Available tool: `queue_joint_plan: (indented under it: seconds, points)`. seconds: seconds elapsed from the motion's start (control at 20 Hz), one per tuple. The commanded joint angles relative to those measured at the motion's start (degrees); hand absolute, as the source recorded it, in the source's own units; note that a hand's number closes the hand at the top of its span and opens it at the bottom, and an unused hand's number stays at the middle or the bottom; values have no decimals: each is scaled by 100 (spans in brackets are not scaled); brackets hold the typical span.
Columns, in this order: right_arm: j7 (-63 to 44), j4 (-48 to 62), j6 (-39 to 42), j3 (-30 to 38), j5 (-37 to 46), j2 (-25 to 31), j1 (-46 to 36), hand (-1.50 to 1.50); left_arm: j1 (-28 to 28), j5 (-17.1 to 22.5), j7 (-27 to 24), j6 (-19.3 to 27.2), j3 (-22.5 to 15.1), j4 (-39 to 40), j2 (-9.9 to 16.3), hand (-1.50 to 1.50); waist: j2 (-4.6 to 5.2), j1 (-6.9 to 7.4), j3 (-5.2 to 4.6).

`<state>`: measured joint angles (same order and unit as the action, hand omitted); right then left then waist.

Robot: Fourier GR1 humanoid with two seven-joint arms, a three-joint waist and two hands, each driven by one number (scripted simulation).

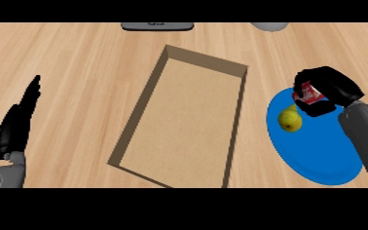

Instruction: Pick the can from the plate and place it in the cardboard box

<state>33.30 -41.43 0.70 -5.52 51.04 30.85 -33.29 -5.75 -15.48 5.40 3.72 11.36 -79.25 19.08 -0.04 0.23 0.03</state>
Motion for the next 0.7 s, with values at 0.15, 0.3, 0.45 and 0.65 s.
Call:
queue_joint_plan:
  seconds: [0.15,0.3,0.45,0.65]
  points:
    - [367,-952,-222,275,-273,-23,-29,150,289,9,-135,-45,41,-224,-18,0,-10,-10,-4]
    - [737,-1679,-57,616,-877,41,-85,150,72,50,-90,-24,153,24,36,0,-31,-114,-8]
    - [867,-2675,368,574,-1204,51,350,150,145,-26,-65,76,154,24,-23,0,-50,-149,-9]
    - [165,-3675,879,305,-1284,-333,302,150,-98,-63,-172,80,112,271,-72,0,-27,-113,-10]
